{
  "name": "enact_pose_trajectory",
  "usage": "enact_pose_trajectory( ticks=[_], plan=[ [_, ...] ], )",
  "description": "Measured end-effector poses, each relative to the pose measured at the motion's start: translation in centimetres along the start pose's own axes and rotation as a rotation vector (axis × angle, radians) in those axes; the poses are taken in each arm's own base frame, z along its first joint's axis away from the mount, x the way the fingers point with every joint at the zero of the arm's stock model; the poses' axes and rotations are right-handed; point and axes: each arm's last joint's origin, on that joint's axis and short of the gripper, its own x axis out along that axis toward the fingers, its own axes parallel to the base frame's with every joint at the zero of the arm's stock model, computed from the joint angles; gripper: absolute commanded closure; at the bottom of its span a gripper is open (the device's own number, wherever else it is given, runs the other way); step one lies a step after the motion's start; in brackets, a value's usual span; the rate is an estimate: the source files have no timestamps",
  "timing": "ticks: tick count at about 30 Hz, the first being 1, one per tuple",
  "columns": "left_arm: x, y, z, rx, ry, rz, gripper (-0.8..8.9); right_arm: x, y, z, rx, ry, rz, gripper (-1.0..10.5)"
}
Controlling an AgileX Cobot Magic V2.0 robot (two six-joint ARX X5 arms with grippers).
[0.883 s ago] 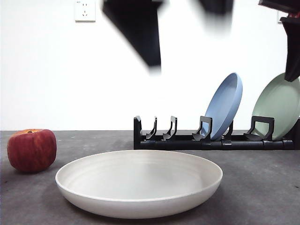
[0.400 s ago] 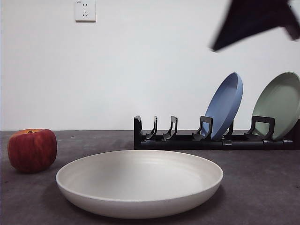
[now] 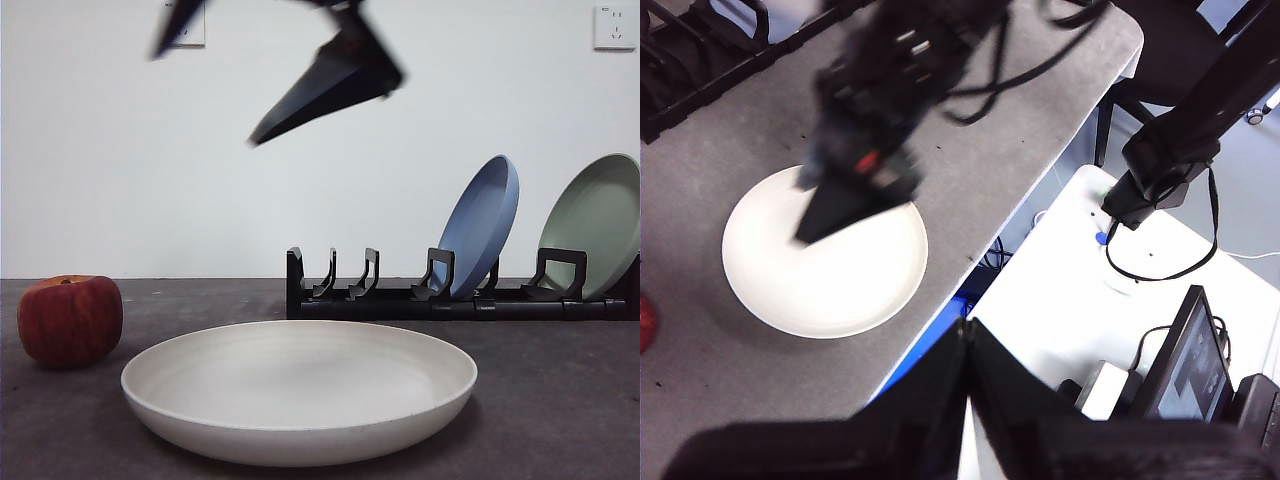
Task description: Take the yellow plate from the plate rack,put the plate on the table,take the apple from the table,put the apple in the plate
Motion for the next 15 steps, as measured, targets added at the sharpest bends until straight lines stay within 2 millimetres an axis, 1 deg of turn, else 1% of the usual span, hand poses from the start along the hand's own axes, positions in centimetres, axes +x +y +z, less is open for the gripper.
enact_pose_trajectory(
  ticks=[3, 7, 12, 15],
  plan=[
    [-0.3, 0.1, -0.1, -0.002, -0.008, -0.004, 8.16, 2.1, 0.5, 2.1, -0.021, 0.036, -0.037, -0.4],
    [-0.7, 0.2, -0.4, -0.003, -0.018, -0.022, 8.16, 5.1, 0.6, 4.8, -0.063, 0.054, -0.067, -0.3],
    [-1.5, 0.4, -0.7, -0.005, -0.04, -0.033, 8.16, 8.8, 0.2, 7.0, -0.109, 0.067, -0.096, -0.3],
    [-2.1, 0.6, -1.1, -0.007, -0.062, -0.042, 8.16, 12.3, 0.0, 7.9, -0.151, 0.06, -0.097, -0.3]
  ],
)
